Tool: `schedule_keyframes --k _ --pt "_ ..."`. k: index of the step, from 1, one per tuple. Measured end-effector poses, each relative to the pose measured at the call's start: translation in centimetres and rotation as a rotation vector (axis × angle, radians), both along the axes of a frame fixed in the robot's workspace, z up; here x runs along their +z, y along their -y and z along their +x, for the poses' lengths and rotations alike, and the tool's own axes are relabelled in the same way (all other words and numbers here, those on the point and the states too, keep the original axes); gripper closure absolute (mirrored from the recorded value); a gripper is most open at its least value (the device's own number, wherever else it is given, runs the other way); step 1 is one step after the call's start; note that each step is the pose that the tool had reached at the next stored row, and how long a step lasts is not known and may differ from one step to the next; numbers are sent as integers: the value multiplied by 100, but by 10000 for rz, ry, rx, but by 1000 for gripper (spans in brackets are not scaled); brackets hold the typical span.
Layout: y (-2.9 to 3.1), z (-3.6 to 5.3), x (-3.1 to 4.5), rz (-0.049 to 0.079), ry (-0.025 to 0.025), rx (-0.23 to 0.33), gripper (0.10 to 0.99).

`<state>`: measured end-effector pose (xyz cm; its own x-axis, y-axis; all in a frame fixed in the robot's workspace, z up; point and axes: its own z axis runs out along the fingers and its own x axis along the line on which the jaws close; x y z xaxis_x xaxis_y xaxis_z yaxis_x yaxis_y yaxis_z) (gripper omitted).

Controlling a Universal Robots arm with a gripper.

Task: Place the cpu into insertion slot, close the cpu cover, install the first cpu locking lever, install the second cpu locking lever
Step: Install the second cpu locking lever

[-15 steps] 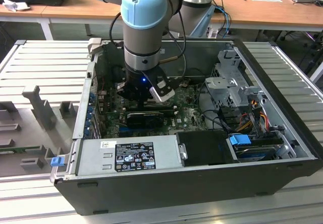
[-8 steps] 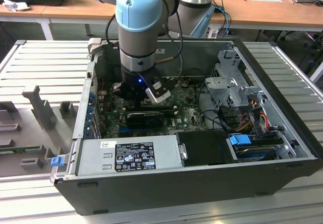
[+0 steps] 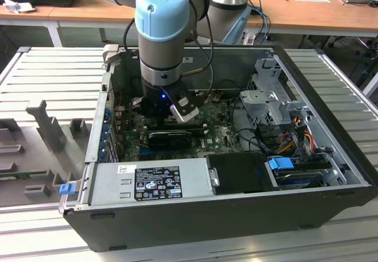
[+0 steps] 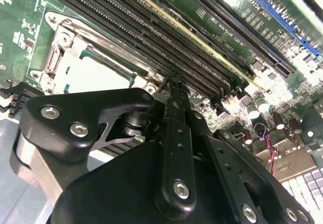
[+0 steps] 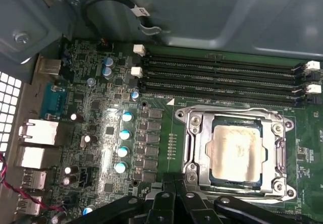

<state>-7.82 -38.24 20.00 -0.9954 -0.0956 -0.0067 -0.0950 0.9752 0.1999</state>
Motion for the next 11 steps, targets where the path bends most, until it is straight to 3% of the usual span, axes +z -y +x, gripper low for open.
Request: schedule_keyframes --k 2,5,9,11 --pt "1 0 69 -4 -2 0 980" --pt "0 -1 279 1 -4 0 980" --pt "0 -1 418 10 -4 0 980" --pt "0 0 419 12 -3 0 980"
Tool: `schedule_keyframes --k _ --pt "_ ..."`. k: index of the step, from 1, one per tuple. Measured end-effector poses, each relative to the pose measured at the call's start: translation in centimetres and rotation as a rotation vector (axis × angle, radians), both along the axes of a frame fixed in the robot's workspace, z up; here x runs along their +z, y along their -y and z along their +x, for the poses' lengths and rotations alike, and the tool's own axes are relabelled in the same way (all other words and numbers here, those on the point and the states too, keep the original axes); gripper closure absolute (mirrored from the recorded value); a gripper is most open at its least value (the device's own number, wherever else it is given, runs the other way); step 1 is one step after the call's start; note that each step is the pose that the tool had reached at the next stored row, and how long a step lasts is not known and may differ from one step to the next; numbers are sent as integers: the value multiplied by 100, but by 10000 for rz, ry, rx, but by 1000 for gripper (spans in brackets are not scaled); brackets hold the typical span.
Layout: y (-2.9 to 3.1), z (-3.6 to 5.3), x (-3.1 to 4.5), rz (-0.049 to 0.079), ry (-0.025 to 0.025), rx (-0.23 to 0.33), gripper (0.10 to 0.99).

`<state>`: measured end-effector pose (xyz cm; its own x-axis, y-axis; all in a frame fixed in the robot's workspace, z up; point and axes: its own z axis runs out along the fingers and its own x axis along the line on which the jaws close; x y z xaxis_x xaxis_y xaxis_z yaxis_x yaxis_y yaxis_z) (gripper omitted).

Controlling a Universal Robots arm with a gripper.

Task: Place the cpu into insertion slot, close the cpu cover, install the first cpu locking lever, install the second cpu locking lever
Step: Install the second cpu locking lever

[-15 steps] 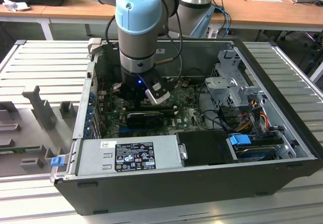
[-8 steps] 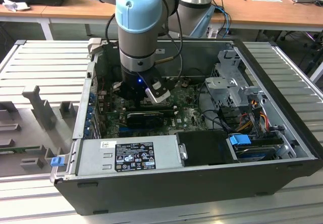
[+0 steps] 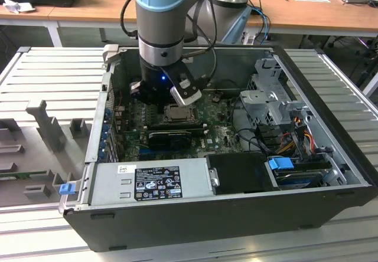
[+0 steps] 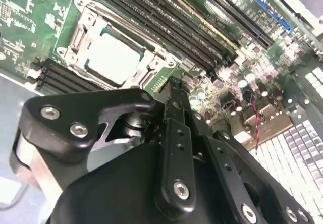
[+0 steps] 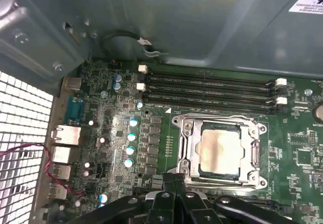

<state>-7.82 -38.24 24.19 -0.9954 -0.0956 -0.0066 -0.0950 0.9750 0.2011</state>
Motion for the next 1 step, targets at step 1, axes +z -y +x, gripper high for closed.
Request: schedule_keyframes --k 1 --pt "0 0 0 1 1 0 980"
